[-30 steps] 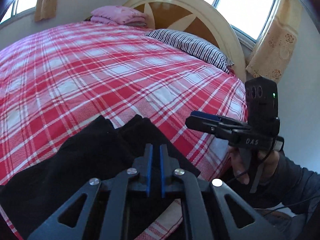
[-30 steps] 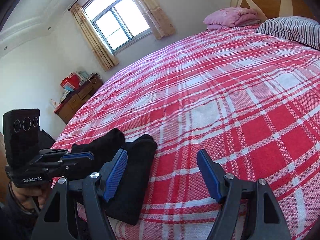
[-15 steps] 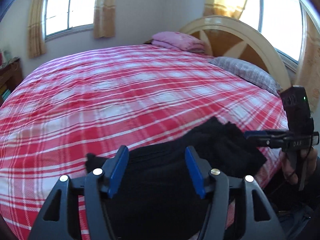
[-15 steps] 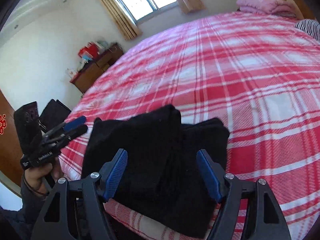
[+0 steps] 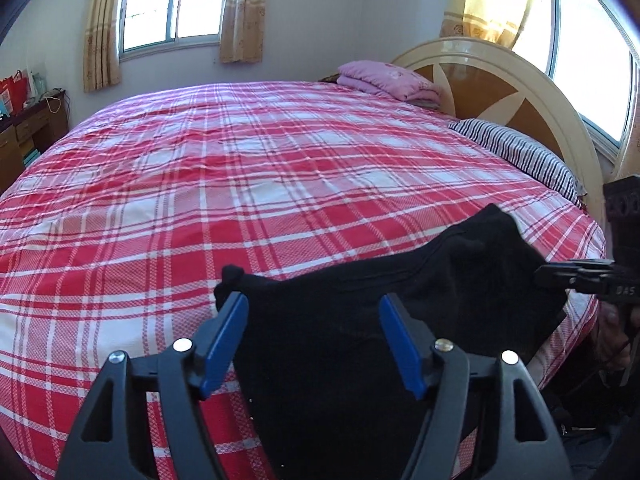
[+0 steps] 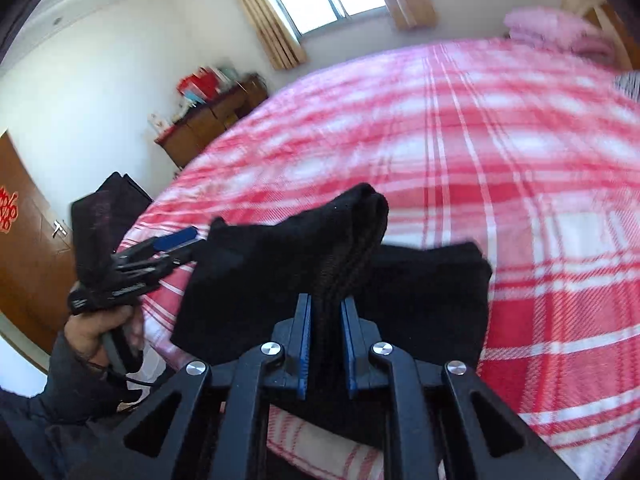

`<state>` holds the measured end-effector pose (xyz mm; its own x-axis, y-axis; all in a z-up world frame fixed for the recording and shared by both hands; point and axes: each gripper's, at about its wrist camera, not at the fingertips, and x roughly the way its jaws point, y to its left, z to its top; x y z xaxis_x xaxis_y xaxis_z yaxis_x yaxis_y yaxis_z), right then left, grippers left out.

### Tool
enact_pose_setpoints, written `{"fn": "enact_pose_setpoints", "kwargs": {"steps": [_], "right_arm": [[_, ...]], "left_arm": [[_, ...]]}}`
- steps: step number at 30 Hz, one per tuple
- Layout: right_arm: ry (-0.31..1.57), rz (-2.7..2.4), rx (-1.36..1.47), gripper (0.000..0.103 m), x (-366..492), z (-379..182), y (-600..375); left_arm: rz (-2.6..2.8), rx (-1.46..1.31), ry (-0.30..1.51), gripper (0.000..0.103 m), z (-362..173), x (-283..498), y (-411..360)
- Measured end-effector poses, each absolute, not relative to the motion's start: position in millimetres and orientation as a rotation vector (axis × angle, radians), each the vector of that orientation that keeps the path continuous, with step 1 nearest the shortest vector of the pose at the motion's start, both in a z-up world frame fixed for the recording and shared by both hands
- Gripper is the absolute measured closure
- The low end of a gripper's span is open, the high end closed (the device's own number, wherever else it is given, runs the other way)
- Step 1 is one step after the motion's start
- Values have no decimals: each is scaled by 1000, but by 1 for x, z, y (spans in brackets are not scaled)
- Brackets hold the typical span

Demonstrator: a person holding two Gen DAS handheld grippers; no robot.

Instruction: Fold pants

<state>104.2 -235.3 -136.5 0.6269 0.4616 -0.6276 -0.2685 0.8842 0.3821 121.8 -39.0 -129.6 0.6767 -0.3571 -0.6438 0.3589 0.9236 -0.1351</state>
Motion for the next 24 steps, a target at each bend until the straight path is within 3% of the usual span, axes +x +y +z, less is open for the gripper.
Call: {"fn": "enact_pose_setpoints", "kwargs": {"steps": [5, 9, 18, 24], "right_arm": [[769, 354, 260, 89, 88, -126, -252], [868, 272, 292, 89, 92, -157, -275], [923, 251, 365, 85, 99, -170, -292], [726, 219, 209, 75, 90, -120, -266]], "left_arm": [[-399, 7, 711, 28, -127, 120, -40], [-385, 22, 716, 10, -137, 122, -45], [-333, 88, 756, 2, -164, 126, -55], [-335, 90, 751, 2, -162, 124, -59]]}}
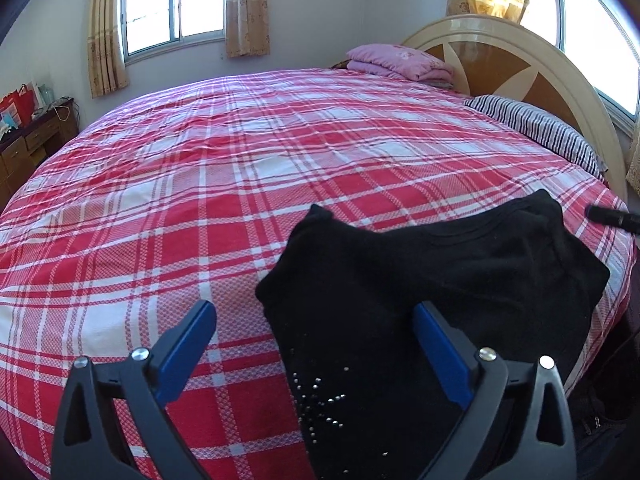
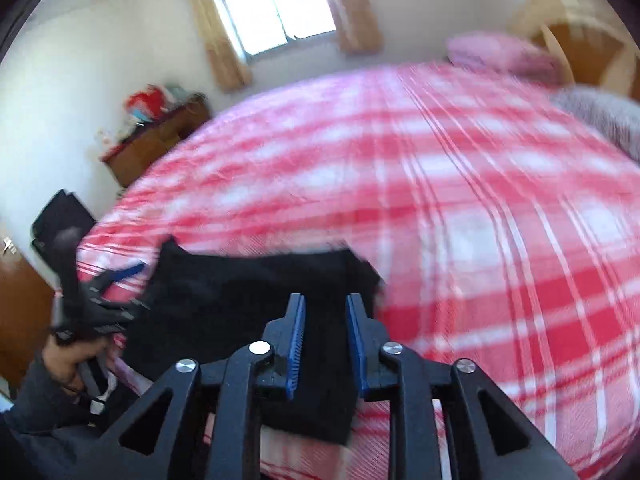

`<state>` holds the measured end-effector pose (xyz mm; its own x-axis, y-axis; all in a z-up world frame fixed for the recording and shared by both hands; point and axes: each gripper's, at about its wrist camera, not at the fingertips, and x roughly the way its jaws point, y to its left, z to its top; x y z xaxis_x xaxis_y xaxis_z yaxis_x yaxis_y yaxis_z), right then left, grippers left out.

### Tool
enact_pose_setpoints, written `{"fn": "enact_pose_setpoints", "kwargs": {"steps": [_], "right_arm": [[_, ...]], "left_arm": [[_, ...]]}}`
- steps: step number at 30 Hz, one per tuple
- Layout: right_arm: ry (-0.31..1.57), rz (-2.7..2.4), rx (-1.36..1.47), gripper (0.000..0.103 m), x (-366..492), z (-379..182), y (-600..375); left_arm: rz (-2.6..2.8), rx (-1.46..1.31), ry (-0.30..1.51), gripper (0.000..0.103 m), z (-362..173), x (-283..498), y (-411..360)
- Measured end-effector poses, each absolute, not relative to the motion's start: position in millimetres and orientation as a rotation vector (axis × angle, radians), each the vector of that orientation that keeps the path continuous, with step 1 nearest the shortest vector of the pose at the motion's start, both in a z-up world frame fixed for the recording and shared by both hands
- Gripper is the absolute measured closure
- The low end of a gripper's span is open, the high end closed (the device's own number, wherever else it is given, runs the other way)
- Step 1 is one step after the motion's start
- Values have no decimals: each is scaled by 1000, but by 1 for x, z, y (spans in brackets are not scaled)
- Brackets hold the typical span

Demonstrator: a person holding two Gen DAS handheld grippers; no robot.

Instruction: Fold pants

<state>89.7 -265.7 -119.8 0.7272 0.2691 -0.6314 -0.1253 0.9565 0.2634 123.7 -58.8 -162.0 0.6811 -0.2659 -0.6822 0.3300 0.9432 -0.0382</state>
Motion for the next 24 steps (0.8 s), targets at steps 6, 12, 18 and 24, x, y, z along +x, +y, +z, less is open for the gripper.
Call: {"fn": "enact_pose_setpoints", "kwargs": {"steps": [6, 12, 18, 24], "right_arm": [[738, 346, 162, 54, 120, -125, -228], [873, 301, 221, 54, 148, -167, -242], [844, 289, 242, 54, 129, -151, -252], [852, 290, 99, 54, 84, -149, -240]], "left_arm": [[-343, 106, 755, 2, -163, 122, -64], [-349, 93, 764, 1, -166, 123, -64], [-349, 113, 763, 1, -163, 120, -68], [-360, 123, 768, 1, -164, 119, -71]]}}
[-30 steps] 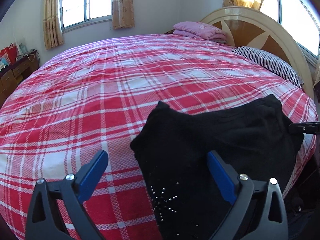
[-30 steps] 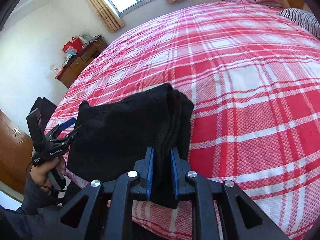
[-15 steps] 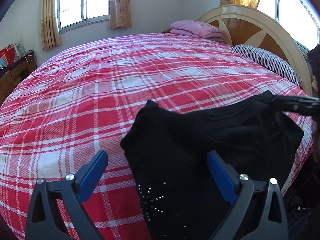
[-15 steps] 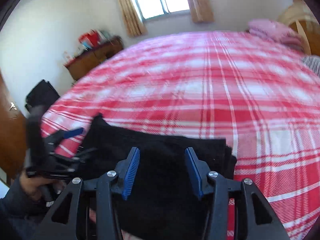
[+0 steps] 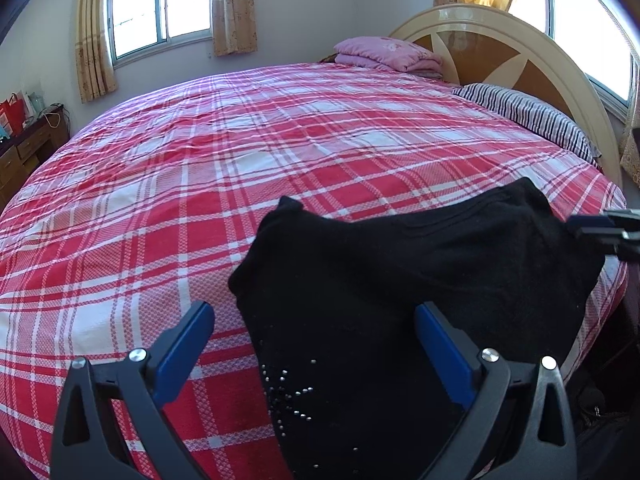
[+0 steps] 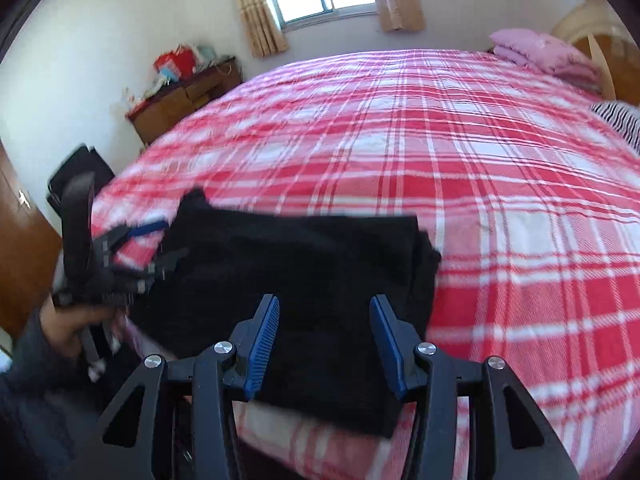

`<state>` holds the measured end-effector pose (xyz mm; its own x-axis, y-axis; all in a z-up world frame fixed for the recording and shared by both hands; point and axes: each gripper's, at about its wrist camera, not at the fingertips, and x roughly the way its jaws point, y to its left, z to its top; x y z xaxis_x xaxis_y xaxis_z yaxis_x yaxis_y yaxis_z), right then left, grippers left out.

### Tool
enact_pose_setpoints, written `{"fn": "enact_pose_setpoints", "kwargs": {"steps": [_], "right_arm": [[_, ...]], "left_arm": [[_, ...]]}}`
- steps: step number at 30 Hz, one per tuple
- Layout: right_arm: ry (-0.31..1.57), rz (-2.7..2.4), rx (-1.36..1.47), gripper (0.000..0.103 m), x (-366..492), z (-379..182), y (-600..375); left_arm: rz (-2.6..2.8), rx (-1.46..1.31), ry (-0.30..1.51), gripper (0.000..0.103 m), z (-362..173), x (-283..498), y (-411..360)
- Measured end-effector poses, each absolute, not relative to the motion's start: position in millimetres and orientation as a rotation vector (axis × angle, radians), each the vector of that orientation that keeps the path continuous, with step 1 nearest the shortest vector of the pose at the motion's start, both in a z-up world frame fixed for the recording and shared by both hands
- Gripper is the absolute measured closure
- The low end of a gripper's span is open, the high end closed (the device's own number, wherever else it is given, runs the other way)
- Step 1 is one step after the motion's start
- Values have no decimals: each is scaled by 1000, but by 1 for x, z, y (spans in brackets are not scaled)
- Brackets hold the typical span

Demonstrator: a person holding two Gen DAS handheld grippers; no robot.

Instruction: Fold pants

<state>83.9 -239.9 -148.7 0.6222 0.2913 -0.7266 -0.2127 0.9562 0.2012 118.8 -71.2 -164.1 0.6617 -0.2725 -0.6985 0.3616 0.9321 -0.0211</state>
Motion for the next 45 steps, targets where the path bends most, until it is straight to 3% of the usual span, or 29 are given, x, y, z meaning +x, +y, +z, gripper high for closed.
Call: {"fn": "enact_pose_setpoints", "kwargs": {"steps": [13, 15, 16, 31, 45], "right_arm": [[913, 285, -30, 53, 67, -167, -242], [919, 270, -56, 47, 68, -171, -242], [953, 260, -44, 37, 71, -178, -245], [893, 247, 189, 37, 92, -163, -273], [913, 251, 346, 37, 123, -188, -285]], "left_arm": [[-367, 148, 783, 1, -162, 111, -75], [-367, 143, 792, 1, -163, 112, -73], [-363, 140, 795, 1, -164, 113, -73], [-318, 107, 797, 0, -166, 116, -59], [-382, 0, 837, 0, -180, 119, -61]]}}
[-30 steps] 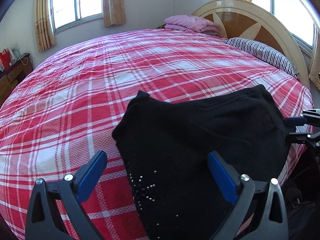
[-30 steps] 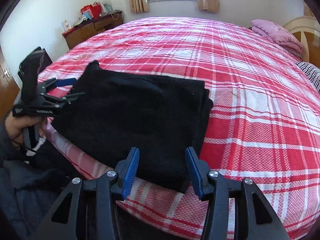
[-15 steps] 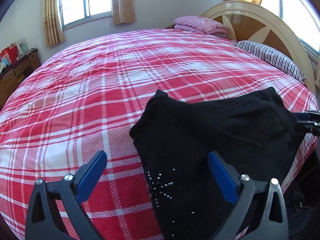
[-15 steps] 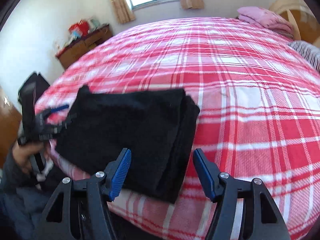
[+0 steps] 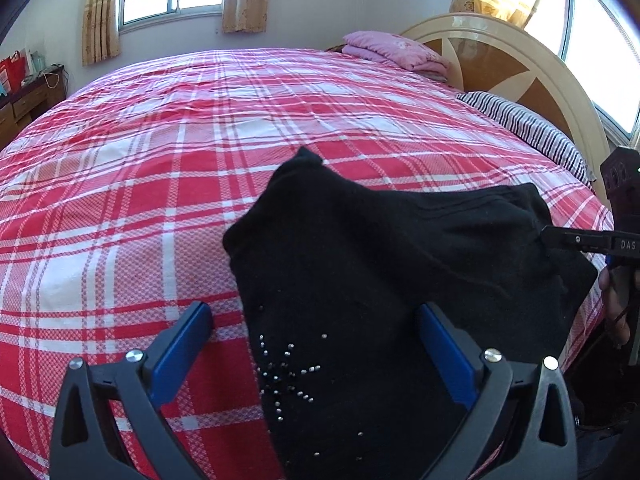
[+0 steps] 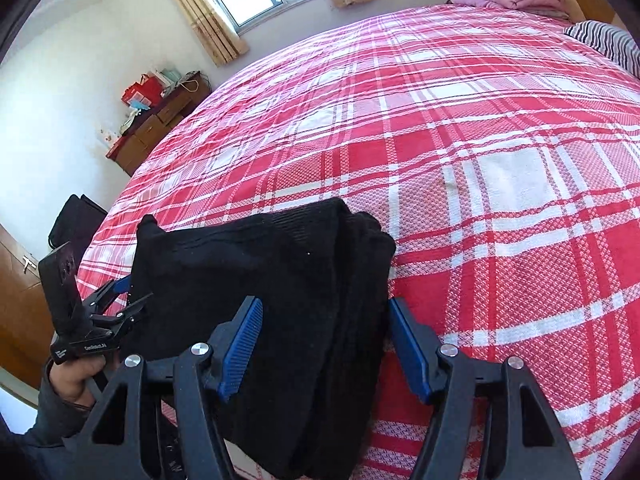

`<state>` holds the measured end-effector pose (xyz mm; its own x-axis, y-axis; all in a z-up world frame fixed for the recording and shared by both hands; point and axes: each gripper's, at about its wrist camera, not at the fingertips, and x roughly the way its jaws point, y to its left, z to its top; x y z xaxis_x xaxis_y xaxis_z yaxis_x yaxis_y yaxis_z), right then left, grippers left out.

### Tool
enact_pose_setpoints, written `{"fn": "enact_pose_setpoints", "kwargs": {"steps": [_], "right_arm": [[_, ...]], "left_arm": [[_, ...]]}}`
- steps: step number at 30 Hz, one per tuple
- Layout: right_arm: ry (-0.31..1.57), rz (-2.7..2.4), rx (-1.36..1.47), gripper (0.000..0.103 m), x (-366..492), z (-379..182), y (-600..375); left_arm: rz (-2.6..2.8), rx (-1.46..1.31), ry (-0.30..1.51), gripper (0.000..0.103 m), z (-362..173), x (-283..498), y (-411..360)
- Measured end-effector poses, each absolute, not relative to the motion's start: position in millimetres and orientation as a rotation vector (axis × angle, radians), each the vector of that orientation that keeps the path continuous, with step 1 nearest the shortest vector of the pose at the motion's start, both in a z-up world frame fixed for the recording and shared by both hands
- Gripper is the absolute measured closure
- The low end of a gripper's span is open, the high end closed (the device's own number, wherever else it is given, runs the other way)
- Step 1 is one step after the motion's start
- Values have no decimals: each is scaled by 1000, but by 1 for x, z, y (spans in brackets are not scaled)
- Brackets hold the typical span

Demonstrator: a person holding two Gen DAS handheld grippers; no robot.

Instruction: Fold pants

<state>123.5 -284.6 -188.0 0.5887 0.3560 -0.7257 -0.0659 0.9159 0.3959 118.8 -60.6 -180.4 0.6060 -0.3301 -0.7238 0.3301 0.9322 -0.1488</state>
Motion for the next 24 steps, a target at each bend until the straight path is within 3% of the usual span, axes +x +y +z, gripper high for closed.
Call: {"fn": "enact_pose_setpoints", "kwargs": {"steps": [14, 17, 20, 22, 24], "right_arm": [[880, 267, 323, 39, 120, -191, -279], [864, 296, 374, 51, 119, -191, -286], [866, 323, 463, 62, 120, -194, -299], [867, 336, 496, 65, 120, -196, -304], [863, 336, 494, 67, 118, -195, -303]], "left_arm": [[-399, -24, 844, 0, -181, 121, -59], [-411, -68, 836, 0, -179, 120, -54], [-438, -135, 821, 7, -177, 119, -49], [-453, -151, 812, 27, -176, 119, -47], [-466, -146, 809, 33, -176, 119, -49]]}}
